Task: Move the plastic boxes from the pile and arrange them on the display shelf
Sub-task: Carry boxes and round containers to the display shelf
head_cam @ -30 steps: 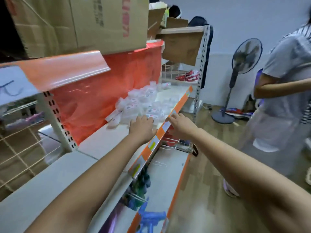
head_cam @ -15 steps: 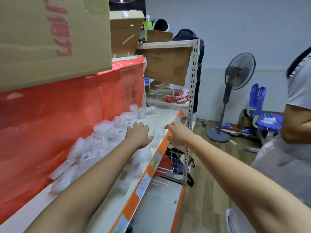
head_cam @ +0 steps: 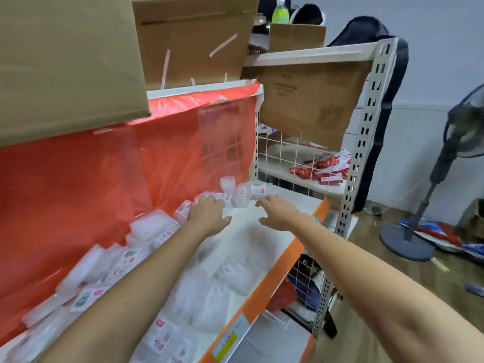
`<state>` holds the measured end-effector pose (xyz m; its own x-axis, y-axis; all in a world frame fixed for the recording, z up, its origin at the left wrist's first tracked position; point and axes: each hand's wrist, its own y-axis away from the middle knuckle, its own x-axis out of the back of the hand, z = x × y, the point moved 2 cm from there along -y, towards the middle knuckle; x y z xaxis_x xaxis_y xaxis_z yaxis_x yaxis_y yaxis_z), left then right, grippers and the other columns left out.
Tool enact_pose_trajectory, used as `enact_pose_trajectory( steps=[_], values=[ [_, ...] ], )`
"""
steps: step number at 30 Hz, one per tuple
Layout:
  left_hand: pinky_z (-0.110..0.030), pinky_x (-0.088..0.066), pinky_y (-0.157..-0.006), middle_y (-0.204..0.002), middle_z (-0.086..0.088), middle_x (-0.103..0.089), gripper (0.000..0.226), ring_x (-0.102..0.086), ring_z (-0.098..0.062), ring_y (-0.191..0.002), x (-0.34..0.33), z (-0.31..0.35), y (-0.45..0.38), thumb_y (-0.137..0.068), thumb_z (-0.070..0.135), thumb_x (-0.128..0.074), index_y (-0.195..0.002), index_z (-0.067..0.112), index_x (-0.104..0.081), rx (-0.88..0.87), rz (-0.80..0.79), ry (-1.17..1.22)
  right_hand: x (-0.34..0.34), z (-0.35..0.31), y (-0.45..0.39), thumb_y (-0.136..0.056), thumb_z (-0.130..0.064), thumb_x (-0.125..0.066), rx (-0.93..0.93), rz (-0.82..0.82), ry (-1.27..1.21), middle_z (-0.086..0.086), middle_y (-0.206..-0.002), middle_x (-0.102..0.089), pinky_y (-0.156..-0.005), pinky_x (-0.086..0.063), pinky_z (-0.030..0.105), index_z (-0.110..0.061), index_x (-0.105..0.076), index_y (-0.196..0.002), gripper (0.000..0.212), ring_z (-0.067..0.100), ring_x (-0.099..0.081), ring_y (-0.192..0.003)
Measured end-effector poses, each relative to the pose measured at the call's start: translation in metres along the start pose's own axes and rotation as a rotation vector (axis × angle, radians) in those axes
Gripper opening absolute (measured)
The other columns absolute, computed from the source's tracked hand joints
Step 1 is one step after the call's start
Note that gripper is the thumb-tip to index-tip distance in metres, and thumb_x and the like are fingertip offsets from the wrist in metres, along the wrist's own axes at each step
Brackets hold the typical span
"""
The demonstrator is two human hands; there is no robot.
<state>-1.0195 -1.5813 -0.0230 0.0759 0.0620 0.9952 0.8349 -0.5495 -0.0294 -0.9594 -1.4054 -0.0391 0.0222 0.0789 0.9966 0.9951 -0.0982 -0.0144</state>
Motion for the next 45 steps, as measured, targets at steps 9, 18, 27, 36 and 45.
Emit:
enact_pose_trajectory(
  steps=[9, 18, 27, 36, 45],
  values=[
    [-0.038, -0.035, -0.098, -0.134, -0.010, -0.040, 0.060, -0.036, -0.029, -0.123, -0.014, -0.007, -0.064, -0.089, 0.045, -0.054, -0.139, 0.017, -0.036, 0.237, -0.002, 0.045, -0.023, 0.030, -0.104, -0.089, -0.017, -0.055, 0.211, -0.020, 0.061, 0.010, -0.140, -0.037, -0.100, -0.038, 0.039, -0.015, -0.036, -0.142, 0.056, 0.029, -0.035, -0.130],
    [-0.034, -0.037, -0.092, -0.133, -0.009, -0.038, 0.065, -0.033, -0.029, -0.121, -0.032, -0.001, -0.079, -0.089, 0.041, -0.054, -0.147, 0.025, -0.026, 0.344, 0.027, 0.065, -0.052, 0.025, -0.143, -0.086, -0.008, -0.046, 0.308, 0.052, -0.068, 0.007, -0.137, -0.032, -0.087, -0.045, 0.042, -0.018, -0.035, -0.140, 0.056, 0.029, -0.032, -0.125],
    [-0.033, -0.032, -0.100, -0.136, -0.009, -0.039, 0.060, -0.036, -0.029, -0.118, -0.038, 0.003, -0.079, -0.096, 0.033, -0.050, -0.149, 0.026, -0.024, 0.364, 0.073, 0.063, -0.070, 0.020, -0.149, -0.090, -0.012, -0.050, 0.246, 0.231, -0.259, 0.012, -0.132, -0.040, -0.098, -0.034, 0.038, -0.005, -0.045, -0.125, 0.036, 0.034, -0.034, -0.118],
    [-0.027, -0.024, -0.100, -0.137, -0.005, -0.049, 0.047, -0.042, -0.024, -0.124, -0.034, 0.006, -0.059, -0.097, 0.033, -0.048, -0.141, 0.021, -0.039, 0.405, 0.338, 0.326, -0.069, 0.043, -0.133, -0.081, -0.003, -0.063, 0.114, 0.334, -0.912, 0.004, -0.104, -0.054, -0.087, -0.029, 0.017, -0.007, -0.065, -0.094, 0.015, 0.025, -0.049, -0.109],
    [-0.028, -0.053, -0.068, -0.118, -0.004, -0.064, 0.031, -0.066, -0.022, -0.099, -0.018, 0.017, -0.025, -0.096, 0.033, -0.052, -0.124, 0.020, -0.054, 0.637, 0.713, 1.393, -0.039, 0.053, -0.075, -0.075, -0.022, -0.065, 0.115, 0.189, -1.562, -0.016, -0.112, -0.056, -0.096, -0.047, 0.039, -0.026, -0.063, -0.088, 0.014, 0.010, -0.053, -0.112]
  ],
)
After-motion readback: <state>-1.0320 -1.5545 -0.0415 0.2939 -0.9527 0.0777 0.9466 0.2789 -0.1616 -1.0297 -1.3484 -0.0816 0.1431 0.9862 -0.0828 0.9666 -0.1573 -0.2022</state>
